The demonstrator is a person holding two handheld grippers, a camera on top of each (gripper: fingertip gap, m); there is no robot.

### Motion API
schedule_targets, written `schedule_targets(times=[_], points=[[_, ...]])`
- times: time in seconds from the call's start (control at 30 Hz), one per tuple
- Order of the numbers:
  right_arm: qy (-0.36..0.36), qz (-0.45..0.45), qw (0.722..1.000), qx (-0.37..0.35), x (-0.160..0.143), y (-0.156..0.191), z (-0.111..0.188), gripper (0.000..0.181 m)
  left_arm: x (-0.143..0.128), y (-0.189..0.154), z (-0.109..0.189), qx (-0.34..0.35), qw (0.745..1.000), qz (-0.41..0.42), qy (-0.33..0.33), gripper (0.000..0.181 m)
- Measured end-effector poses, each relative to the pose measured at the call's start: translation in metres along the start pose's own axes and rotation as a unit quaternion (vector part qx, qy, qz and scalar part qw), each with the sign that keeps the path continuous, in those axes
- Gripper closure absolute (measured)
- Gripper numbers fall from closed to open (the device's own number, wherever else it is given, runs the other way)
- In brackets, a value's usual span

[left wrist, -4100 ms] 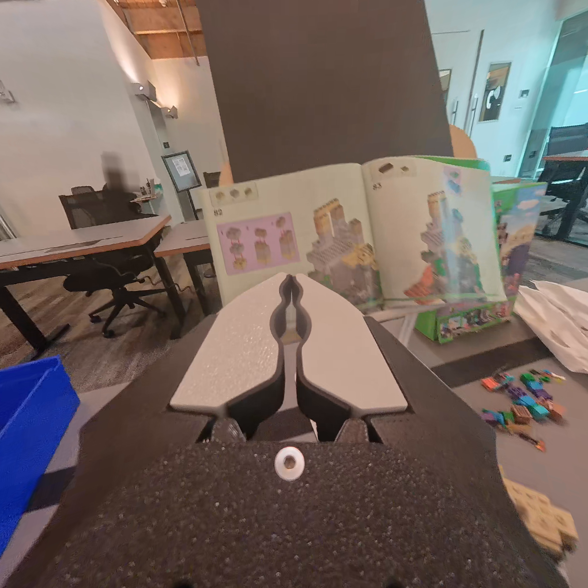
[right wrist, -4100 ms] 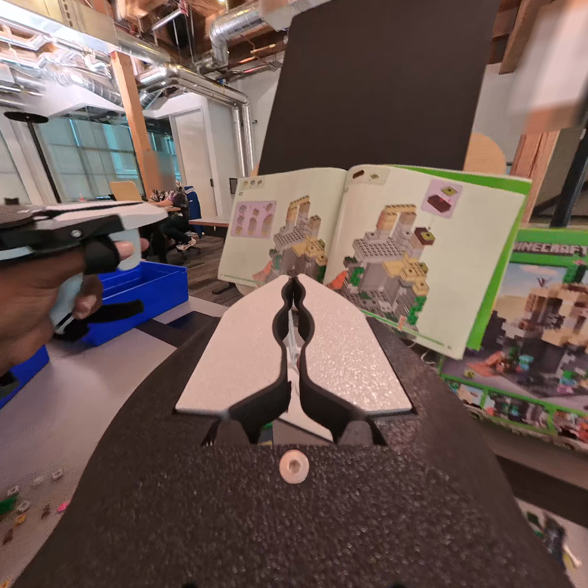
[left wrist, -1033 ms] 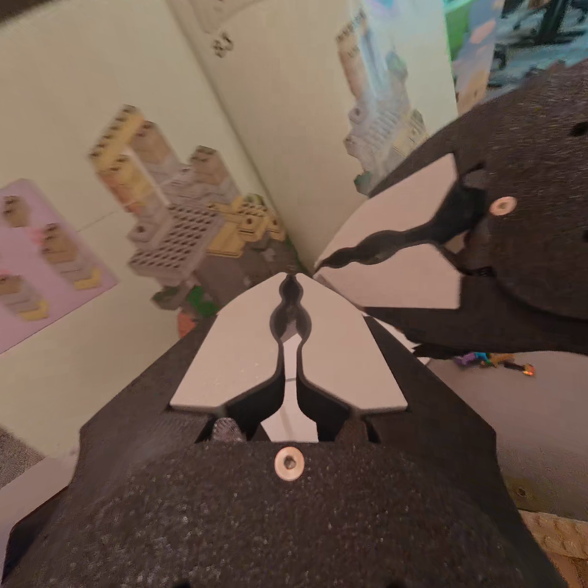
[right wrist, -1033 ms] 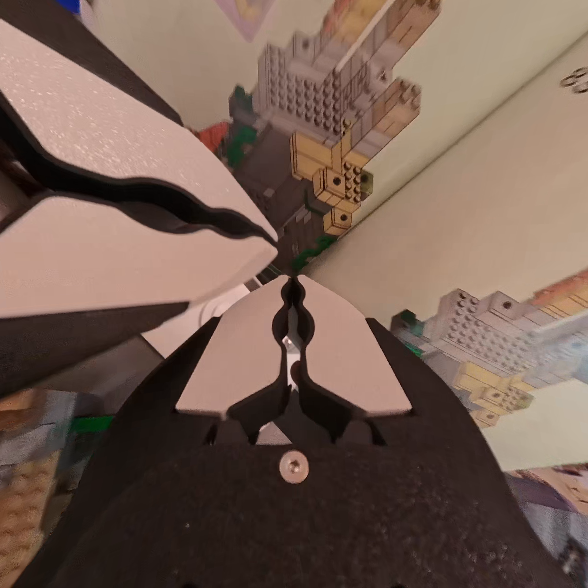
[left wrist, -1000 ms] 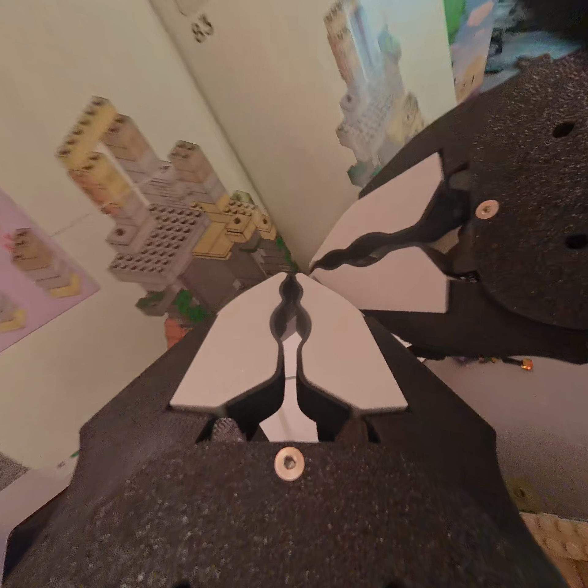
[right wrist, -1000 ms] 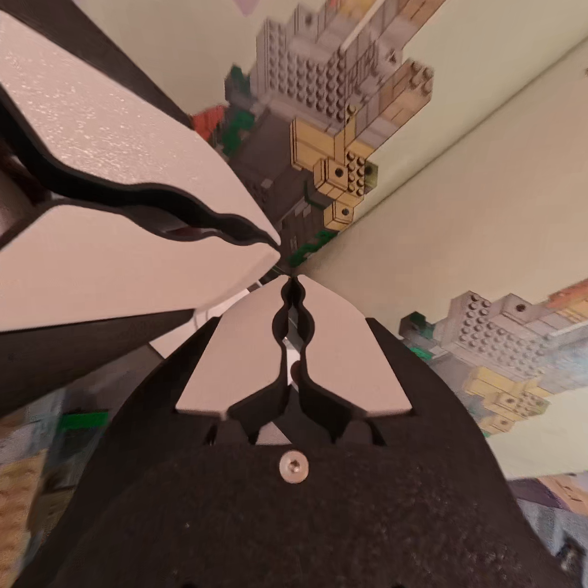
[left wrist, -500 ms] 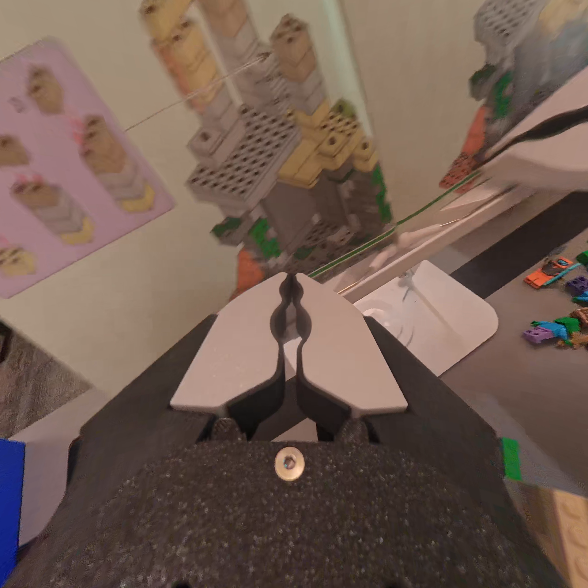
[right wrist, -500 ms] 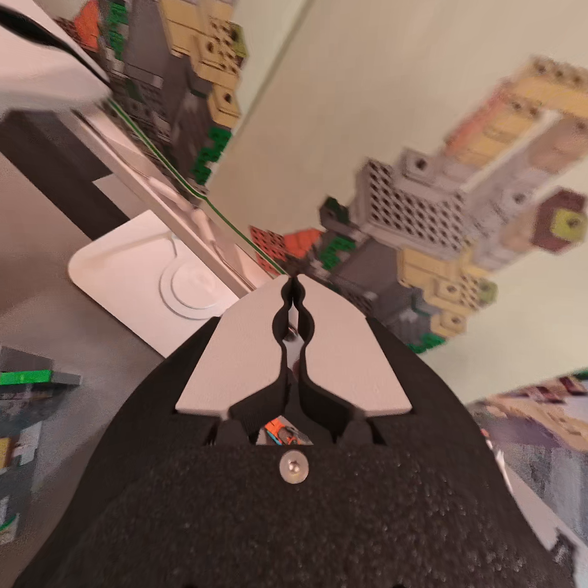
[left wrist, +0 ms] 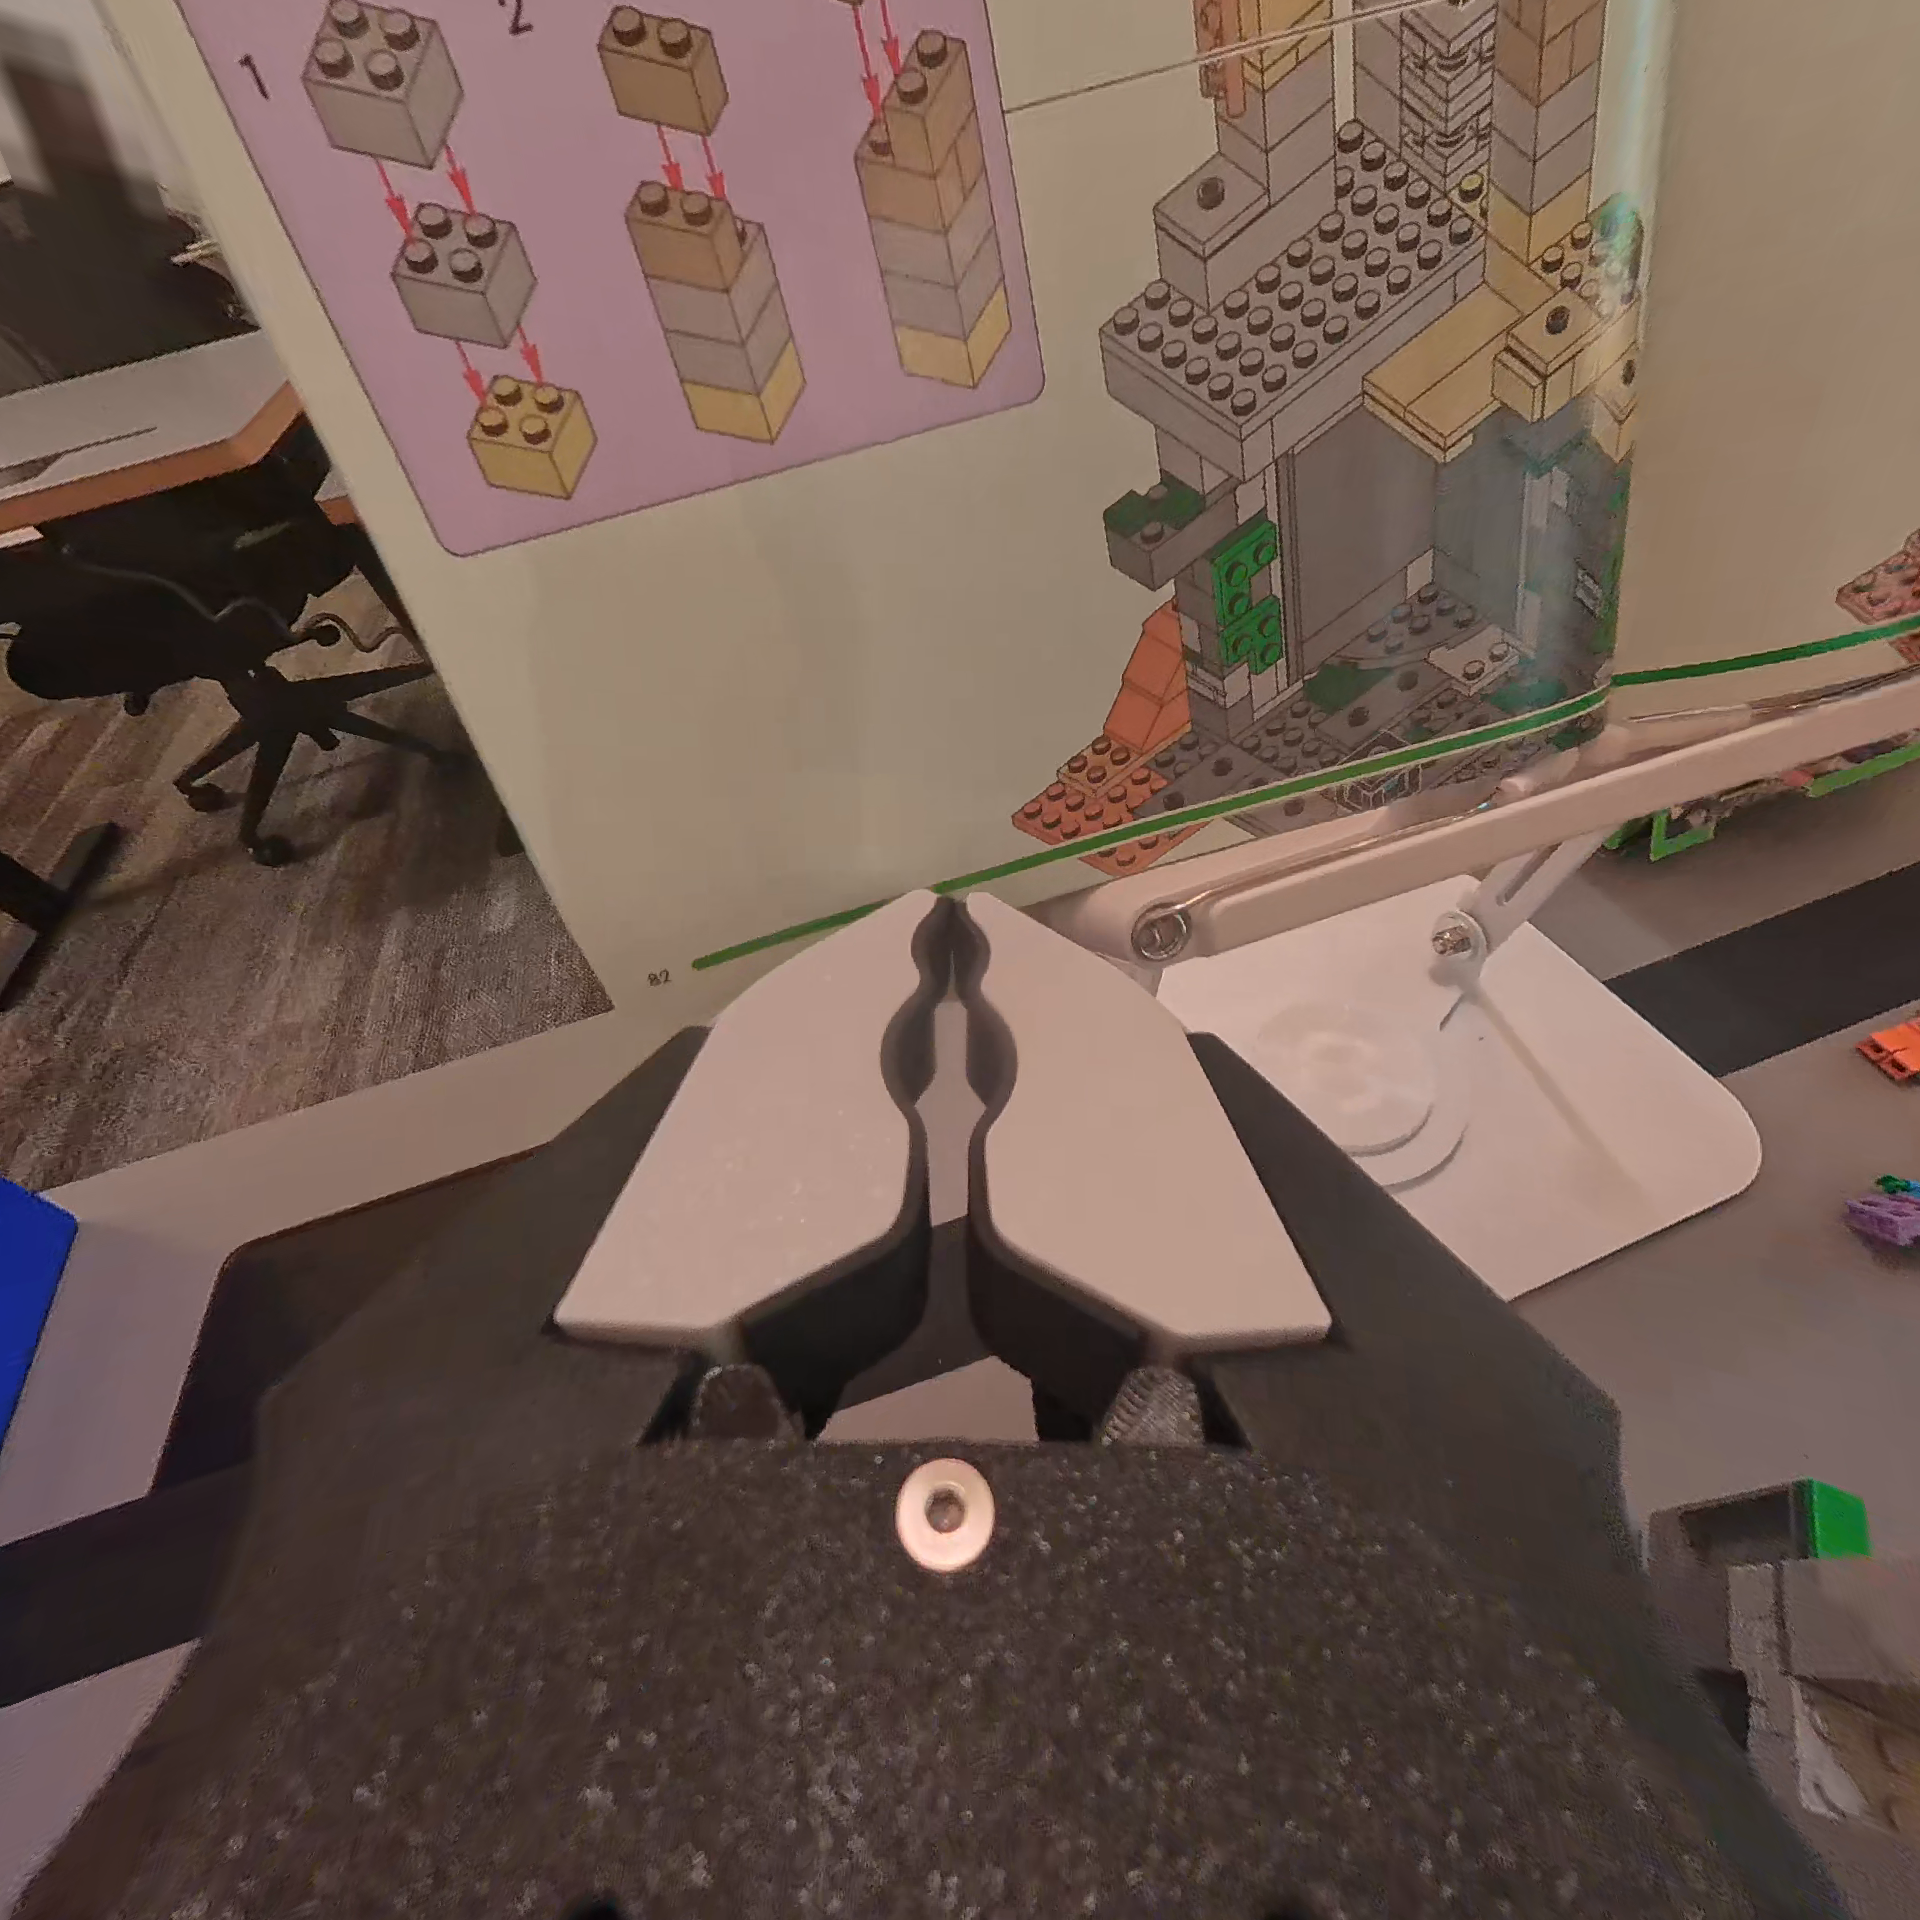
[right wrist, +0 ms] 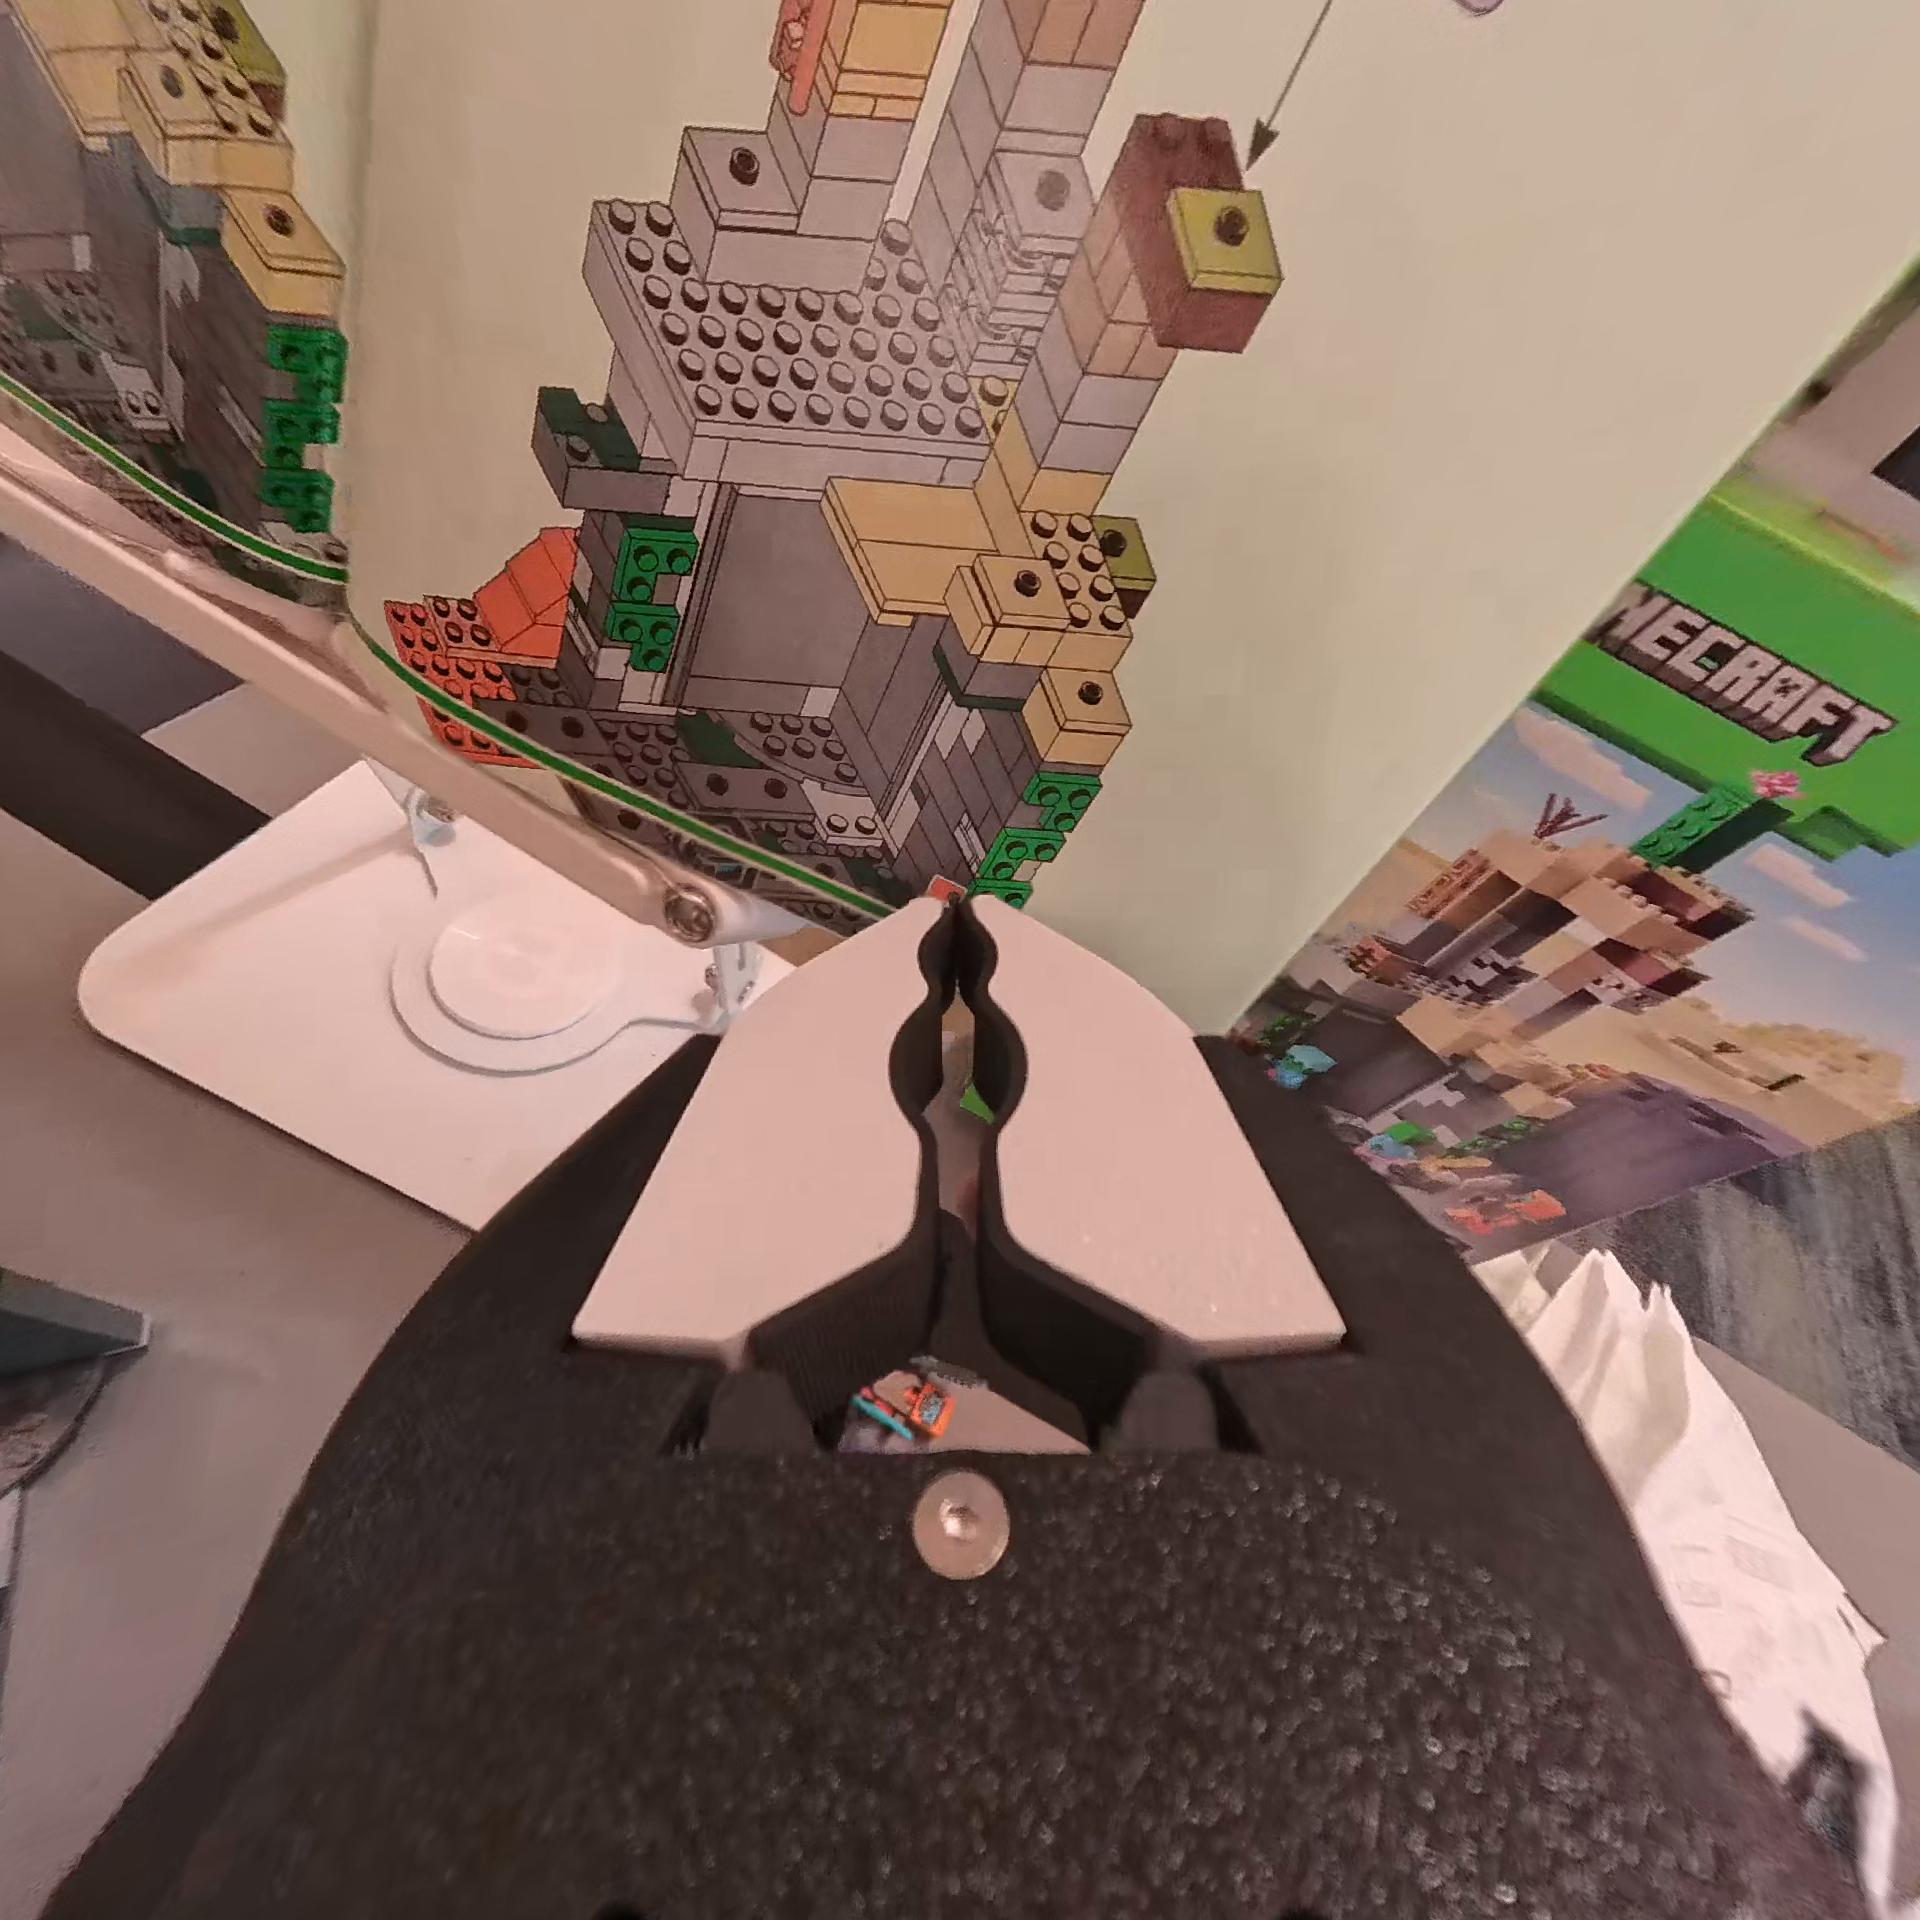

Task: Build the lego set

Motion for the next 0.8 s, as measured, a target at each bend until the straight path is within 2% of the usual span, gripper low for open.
schedule_targets(times=[0.33,0.6,0.8], points=[[-0.045,-0.032,0.998,-0.005,-0.006,0.01,0.032,0.181,-0.008,0.001,0.026,0.01,1.0,0.011,-0.021,0.181],[-0.227,-0.112,0.967,0.039,0.032,0.053,0.119,0.181,0.008,-0.001,0.073,0.028,0.995,0.032,-0.091,0.181],[-0.272,-0.163,0.946,0.063,0.03,0.101,0.159,0.181,0.009,-0.009,0.105,0.033,0.991,0.052,-0.121,0.181]])
Point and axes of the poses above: each gripper's, where its closed fingertips meet, z back along the fingers, x out of its top, y = z × x across the jaws, the point moved 4 cm from there along z, back along the fingers, and after that the axes turned 2 degrees about x, right-handed, at the moved point
